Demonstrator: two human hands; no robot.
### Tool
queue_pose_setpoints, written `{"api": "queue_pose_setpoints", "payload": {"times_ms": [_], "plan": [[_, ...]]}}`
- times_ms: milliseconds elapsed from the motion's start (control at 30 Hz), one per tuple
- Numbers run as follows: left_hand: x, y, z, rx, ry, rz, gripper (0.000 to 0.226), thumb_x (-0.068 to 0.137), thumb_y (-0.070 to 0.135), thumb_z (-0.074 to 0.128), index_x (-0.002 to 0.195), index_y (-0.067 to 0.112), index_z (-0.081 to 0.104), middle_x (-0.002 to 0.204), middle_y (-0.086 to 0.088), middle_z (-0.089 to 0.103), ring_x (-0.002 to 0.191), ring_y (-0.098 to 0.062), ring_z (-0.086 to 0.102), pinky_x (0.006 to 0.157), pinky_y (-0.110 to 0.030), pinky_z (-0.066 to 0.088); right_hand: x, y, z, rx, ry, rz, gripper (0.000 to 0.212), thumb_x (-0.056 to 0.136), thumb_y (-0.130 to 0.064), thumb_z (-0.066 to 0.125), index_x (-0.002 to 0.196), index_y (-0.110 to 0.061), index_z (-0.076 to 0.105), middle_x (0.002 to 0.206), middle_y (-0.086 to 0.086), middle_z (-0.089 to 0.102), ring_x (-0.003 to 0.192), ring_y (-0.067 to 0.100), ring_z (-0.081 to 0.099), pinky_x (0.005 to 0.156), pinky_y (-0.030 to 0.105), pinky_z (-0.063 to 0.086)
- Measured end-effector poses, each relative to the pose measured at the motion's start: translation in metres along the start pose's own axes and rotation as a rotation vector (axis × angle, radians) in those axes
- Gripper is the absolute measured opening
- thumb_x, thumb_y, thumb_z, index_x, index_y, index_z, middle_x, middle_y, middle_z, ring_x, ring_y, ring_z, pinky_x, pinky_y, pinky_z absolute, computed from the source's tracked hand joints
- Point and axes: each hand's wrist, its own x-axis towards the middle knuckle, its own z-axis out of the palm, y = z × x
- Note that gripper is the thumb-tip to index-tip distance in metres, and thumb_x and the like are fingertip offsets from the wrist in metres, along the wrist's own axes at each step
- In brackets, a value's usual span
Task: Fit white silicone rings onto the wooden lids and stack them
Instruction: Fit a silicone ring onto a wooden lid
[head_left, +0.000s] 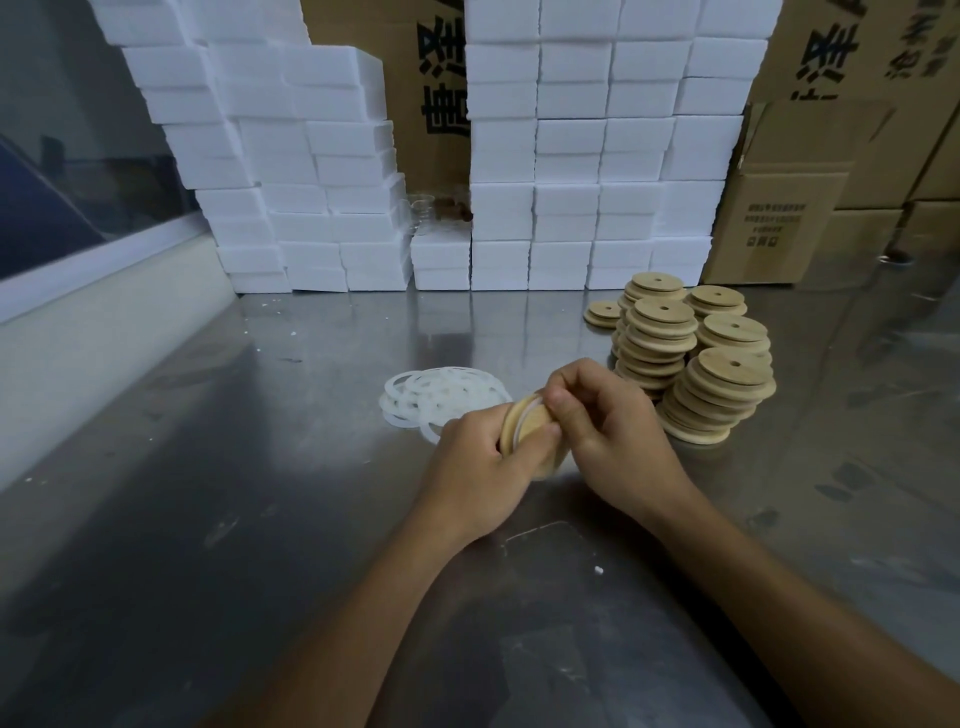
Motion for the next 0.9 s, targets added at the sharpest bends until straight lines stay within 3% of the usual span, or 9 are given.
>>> {"api": "queue_pose_setpoints", "payload": {"times_ms": [133, 233, 400, 500, 667, 733, 800, 833, 900], "plan": [[0.001, -0.0004, -0.001, -0.029, 0.051, 0.028, 0.031, 0.084, 0.045, 0.06, 0.075, 0.016, 0.067, 0.069, -0.003, 0.068, 0.065, -0.016, 0.062, 0.067, -0.044, 0.052, 0.0032, -0.0021, 0.0032, 0.388, 0.0, 0.281, 0.017, 0.095, -0.012, 0.061, 0.079, -0.007, 0.066, 0.064, -0.002, 0.068, 0.061, 0.01, 0.064, 0.059, 0.028, 0.053], [-0.0011, 0.0022, -0.0003, -0.061, 0.02, 0.046, 0.035, 0.083, 0.05, 0.06, 0.077, 0.017, 0.068, 0.071, -0.004, 0.068, 0.064, -0.014, 0.061, 0.067, -0.043, 0.051, 0.0053, -0.0002, -0.0004, 0.521, 0.006, 0.365, 0.022, 0.093, -0.016, 0.062, 0.075, -0.003, 0.068, 0.06, 0.001, 0.067, 0.058, 0.01, 0.064, 0.058, 0.025, 0.053], [-0.0006, 0.0022, -0.0011, -0.109, 0.007, 0.041, 0.042, 0.083, 0.051, 0.059, 0.085, 0.011, 0.071, 0.078, -0.008, 0.071, 0.076, -0.026, 0.065, 0.074, -0.045, 0.052, 0.0048, -0.0008, -0.0041, 0.617, -0.04, 0.424, 0.032, 0.078, -0.032, 0.069, 0.08, 0.0, 0.072, 0.071, 0.012, 0.071, 0.067, 0.018, 0.068, 0.063, 0.025, 0.055], [0.0005, 0.0012, -0.0018, -0.133, 0.026, 0.036, 0.042, 0.085, 0.044, 0.06, 0.089, 0.004, 0.07, 0.083, -0.016, 0.071, 0.082, -0.033, 0.064, 0.078, -0.05, 0.051, 0.0039, -0.0004, -0.0023, 0.658, -0.048, 0.469, 0.032, 0.079, -0.033, 0.069, 0.08, -0.001, 0.071, 0.071, 0.012, 0.07, 0.07, 0.022, 0.069, 0.068, 0.03, 0.057], [0.0005, 0.0015, -0.0022, -0.161, -0.01, 0.054, 0.053, 0.083, 0.05, 0.059, 0.09, -0.002, 0.069, 0.085, -0.023, 0.069, 0.08, -0.037, 0.063, 0.077, -0.051, 0.051, 0.004, -0.0018, -0.003, 0.69, -0.045, 0.545, 0.031, 0.091, -0.023, 0.063, 0.068, -0.003, 0.067, 0.06, 0.007, 0.062, 0.066, 0.023, 0.064, 0.076, 0.04, 0.057], [0.0013, 0.0004, -0.0019, -0.191, -0.01, 0.053, 0.042, 0.087, 0.042, 0.061, 0.089, 0.001, 0.071, 0.075, -0.015, 0.069, 0.067, -0.027, 0.062, 0.067, -0.041, 0.053, 0.0047, -0.0029, -0.0022, 0.688, -0.022, 0.532, 0.03, 0.087, -0.026, 0.066, 0.071, -0.001, 0.066, 0.063, 0.011, 0.063, 0.066, 0.023, 0.063, 0.073, 0.037, 0.057], [0.0021, -0.0003, -0.0024, -0.248, -0.006, 0.039, 0.029, 0.091, 0.034, 0.063, 0.086, 0.006, 0.071, 0.057, 0.004, 0.061, 0.05, -0.003, 0.051, 0.051, -0.017, 0.041, 0.0051, -0.0031, -0.0008, 0.677, -0.003, 0.508, 0.031, 0.079, -0.033, 0.07, 0.073, -0.003, 0.069, 0.07, 0.016, 0.063, 0.068, 0.024, 0.062, 0.069, 0.033, 0.057], [0.0024, -0.0007, -0.0032, -0.277, 0.003, 0.03, 0.023, 0.094, 0.03, 0.063, 0.084, 0.01, 0.071, 0.053, 0.012, 0.057, 0.046, 0.001, 0.047, 0.049, -0.011, 0.036, 0.005, -0.0026, 0.0001, 0.666, -0.011, 0.505, 0.028, 0.078, -0.035, 0.071, 0.072, -0.008, 0.071, 0.069, 0.013, 0.064, 0.067, 0.021, 0.062, 0.066, 0.03, 0.057], [0.0037, -0.0016, -0.0054, -0.328, 0.047, 0.007, 0.018, 0.096, 0.027, 0.061, 0.084, 0.016, 0.07, 0.052, 0.014, 0.055, 0.043, 0.001, 0.045, 0.047, -0.01, 0.035, 0.0035, -0.0003, 0.0017, 0.639, -0.049, 0.514, 0.022, 0.084, -0.031, 0.07, 0.068, -0.015, 0.072, 0.069, 0.007, 0.069, 0.066, 0.013, 0.066, 0.061, 0.023, 0.054]]}}
